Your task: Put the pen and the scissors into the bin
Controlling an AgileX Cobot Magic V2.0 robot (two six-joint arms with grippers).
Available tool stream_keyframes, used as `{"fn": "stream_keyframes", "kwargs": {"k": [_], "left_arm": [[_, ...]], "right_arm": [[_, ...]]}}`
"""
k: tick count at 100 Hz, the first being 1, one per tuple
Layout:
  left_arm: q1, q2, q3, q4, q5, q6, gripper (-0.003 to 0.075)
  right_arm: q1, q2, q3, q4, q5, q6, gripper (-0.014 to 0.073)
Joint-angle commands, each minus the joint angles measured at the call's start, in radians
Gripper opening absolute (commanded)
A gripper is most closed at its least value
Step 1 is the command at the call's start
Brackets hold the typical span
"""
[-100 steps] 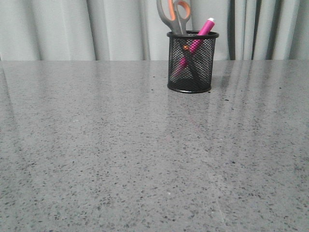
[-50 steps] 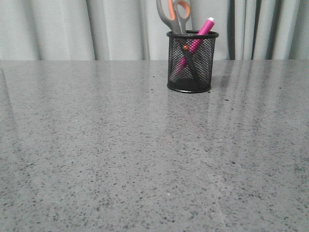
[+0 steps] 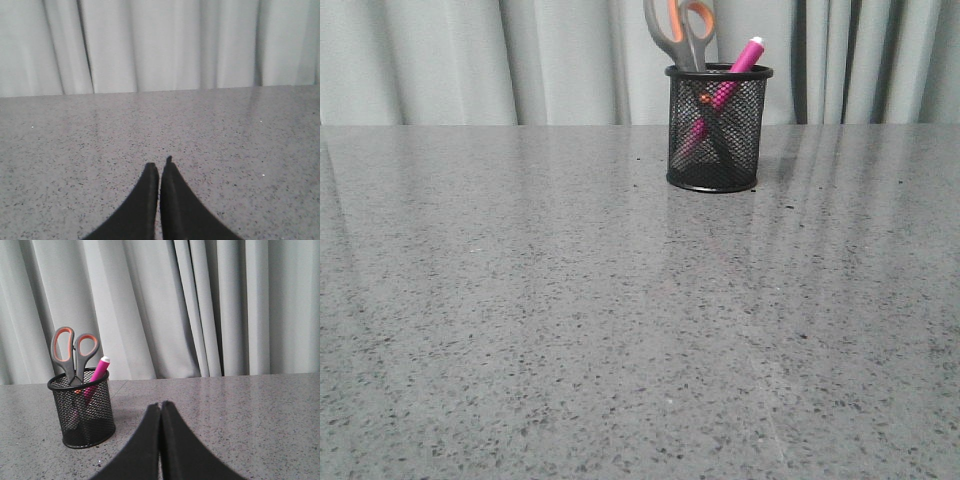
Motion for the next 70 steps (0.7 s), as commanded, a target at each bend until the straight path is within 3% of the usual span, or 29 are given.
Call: {"fn": "stream_keyframes", "kwargs": {"k": [1,33,70], "left_arm": [[-0.016,0.006,-0.003,0.050,-0.088,-0.058,-0.0019],[0.011,-0.172,0.145,0.096,-0.092,-0.127,-0.0019],[0.013,-0.168,0.143,0.027,-0.065,-0.127,-0.0019]], "right_arm": [[-0.006,0.001,-0.025,-0.030,-0.059,-0.012,-0.0076],[-0.006,0.001,-0.025,-0.030,-0.059,-0.012,-0.0076],[-0.006,0.003,-0.025,-0.030,-0.057,-0.012,-0.0076]]}}
